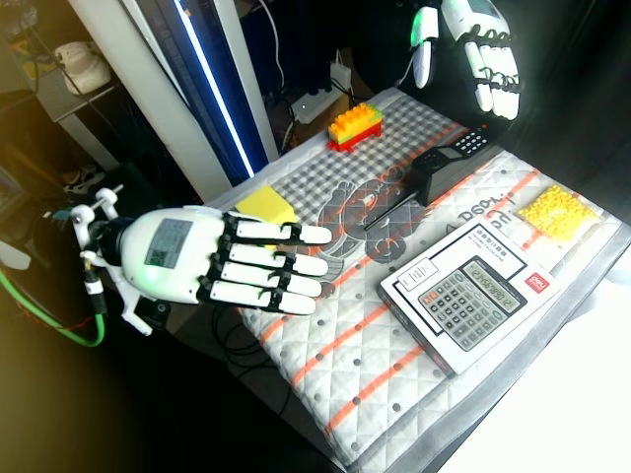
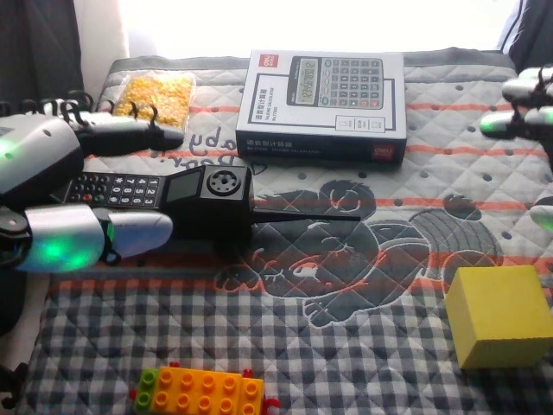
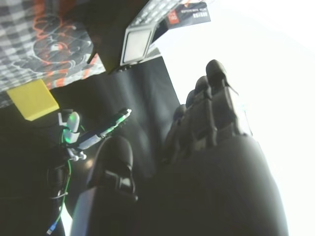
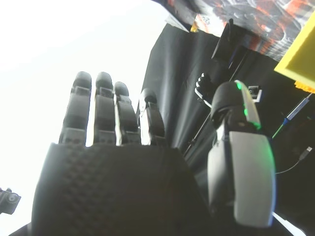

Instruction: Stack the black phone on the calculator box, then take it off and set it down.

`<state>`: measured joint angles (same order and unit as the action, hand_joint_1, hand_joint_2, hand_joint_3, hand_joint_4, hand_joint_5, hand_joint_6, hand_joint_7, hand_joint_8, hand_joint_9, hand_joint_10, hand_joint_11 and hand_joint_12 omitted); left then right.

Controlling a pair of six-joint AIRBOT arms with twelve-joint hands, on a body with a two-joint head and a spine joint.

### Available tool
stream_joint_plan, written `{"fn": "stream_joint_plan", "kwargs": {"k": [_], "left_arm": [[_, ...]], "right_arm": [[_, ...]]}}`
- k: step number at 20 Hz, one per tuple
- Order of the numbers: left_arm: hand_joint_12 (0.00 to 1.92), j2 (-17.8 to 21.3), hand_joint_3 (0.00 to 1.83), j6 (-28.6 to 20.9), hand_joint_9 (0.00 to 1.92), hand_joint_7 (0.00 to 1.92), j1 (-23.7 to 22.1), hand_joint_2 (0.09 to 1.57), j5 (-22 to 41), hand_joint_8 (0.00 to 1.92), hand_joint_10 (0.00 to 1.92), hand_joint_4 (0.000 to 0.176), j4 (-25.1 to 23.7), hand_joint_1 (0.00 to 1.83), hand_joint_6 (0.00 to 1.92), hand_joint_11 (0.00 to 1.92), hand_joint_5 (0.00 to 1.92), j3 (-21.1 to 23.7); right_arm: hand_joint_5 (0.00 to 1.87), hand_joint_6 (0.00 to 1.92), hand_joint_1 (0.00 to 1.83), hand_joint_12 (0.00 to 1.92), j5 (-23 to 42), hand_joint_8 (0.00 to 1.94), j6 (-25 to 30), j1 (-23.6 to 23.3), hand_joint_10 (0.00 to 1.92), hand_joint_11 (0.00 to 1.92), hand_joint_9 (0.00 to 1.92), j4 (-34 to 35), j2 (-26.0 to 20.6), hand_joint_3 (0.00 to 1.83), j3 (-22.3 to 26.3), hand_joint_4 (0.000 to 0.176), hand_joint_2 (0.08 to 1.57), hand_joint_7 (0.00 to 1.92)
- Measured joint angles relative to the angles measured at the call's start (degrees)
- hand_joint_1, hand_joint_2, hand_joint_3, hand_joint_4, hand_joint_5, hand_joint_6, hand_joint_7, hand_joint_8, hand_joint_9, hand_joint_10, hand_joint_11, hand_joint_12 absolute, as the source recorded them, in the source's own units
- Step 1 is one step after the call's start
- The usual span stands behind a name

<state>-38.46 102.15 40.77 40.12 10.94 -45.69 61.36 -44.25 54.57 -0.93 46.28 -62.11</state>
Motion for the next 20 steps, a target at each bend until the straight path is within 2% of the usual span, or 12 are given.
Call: {"fn": "stream_joint_plan", "kwargs": {"k": [1,3,5,6,7,8,10,11,12,14,16,20], "left_arm": [[1.22,0.0,0.0,0.0,0.39,0.41,0.0,1.09,0.0,0.0,0.02,0.057,0.0,0.51,0.0,0.0,0.44,0.0],[1.16,0.0,0.0,0.0,0.39,0.42,0.0,1.02,0.1,0.0,0.01,0.081,0.2,0.55,0.0,0.0,0.4,0.0],[0.68,-0.2,0.0,0.0,0.28,0.29,-0.6,0.91,-0.7,0.0,0.0,0.136,-0.2,0.65,0.0,0.0,0.23,-0.7],[0.53,-1.1,0.0,0.0,0.24,0.26,-1.7,0.86,-1.1,0.0,0.0,0.144,0.0,0.67,0.0,0.0,0.2,-1.9],[0.18,-1.8,0.0,0.7,0.17,0.18,-2.9,0.81,-1.7,0.02,0.02,0.168,0.4,0.66,0.01,0.0,0.13,-2.8],[0.04,-2.6,0.0,2.5,0.15,0.17,-4.0,0.77,-2.3,0.01,0.01,0.174,1.0,0.69,0.0,0.0,0.11,-3.7],[0.04,-4.4,0.0,9.2,0.15,0.16,-7.0,0.77,-4.6,0.0,0.01,0.176,3.5,0.72,0.0,0.07,0.07,-5.0],[0.3,-5.4,0.0,11.8,0.19,0.19,-8.1,0.79,-5.5,0.01,0.0,0.176,3.7,0.74,0.01,0.01,0.09,-5.4],[0.48,-6.4,0.0,12.5,0.22,0.22,-8.7,0.79,-6.6,0.01,0.0,0.176,4.0,0.75,0.0,0.0,0.1,-6.0],[0.53,-7.8,0.0,12.7,0.25,0.25,-8.9,0.82,-8.7,0.0,0.0,0.176,4.7,0.73,0.0,0.0,0.12,-7.1],[0.56,-9.7,0.01,12.9,0.25,0.23,-8.9,0.84,-11.0,0.0,0.0,0.176,6.8,0.7,0.0,0.0,0.09,-9.7],[0.44,-12.5,0.0,12.9,0.27,0.25,-10.1,0.8,-14.4,0.0,0.01,0.176,8.3,0.79,0.01,0.0,0.15,-13.9]], "right_arm": [[0.42,0.0,0.46,0.21,-0.2,0.0,0.0,0.0,0.0,0.21,0.23,0.0,0.0,0.0,0.0,0.11,1.21,0.28],[0.42,0.0,0.44,0.19,-0.1,0.0,0.0,0.0,0.0,0.22,0.23,0.1,0.0,0.0,0.0,0.122,1.21,0.27],[0.43,0.0,0.42,0.19,-0.2,0.01,0.0,0.0,0.01,0.24,0.24,0.0,0.0,0.0,0.1,0.114,1.22,0.29],[0.43,0.0,0.41,0.2,-0.2,0.01,0.0,0.0,0.01,0.26,0.25,-0.1,0.0,0.0,0.3,0.113,1.22,0.3],[0.42,0.0,0.45,0.18,-0.1,0.0,0.0,0.0,0.0,0.23,0.24,-0.2,0.0,0.0,0.4,0.102,1.22,0.29],[0.41,0.0,0.46,0.18,-0.1,0.0,0.0,0.0,0.0,0.23,0.24,-0.4,0.0,0.0,0.5,0.116,1.22,0.29],[0.4,0.0,0.42,0.18,-0.1,0.0,0.0,0.0,0.0,0.23,0.24,-0.4,0.0,0.0,0.5,0.134,1.23,0.3],[0.4,0.0,0.41,0.17,-0.1,0.01,0.0,0.0,0.0,0.24,0.25,-0.4,0.0,0.0,0.5,0.131,1.23,0.31],[0.41,0.01,0.41,0.18,-0.1,0.01,0.0,0.0,0.01,0.24,0.26,-0.5,0.0,0.0,0.5,0.109,1.23,0.31],[0.42,0.01,0.39,0.18,-0.1,0.01,0.0,0.0,0.01,0.25,0.27,-0.8,0.0,0.0,0.7,0.121,1.23,0.34],[0.42,0.0,0.38,0.17,-0.1,0.01,0.0,0.0,0.01,0.25,0.28,-0.8,0.0,0.01,0.7,0.114,1.24,0.34],[0.37,0.0,0.36,0.16,-0.1,0.0,0.0,0.0,0.0,0.27,0.29,-1.1,0.0,0.0,0.7,0.126,1.24,0.35]]}}
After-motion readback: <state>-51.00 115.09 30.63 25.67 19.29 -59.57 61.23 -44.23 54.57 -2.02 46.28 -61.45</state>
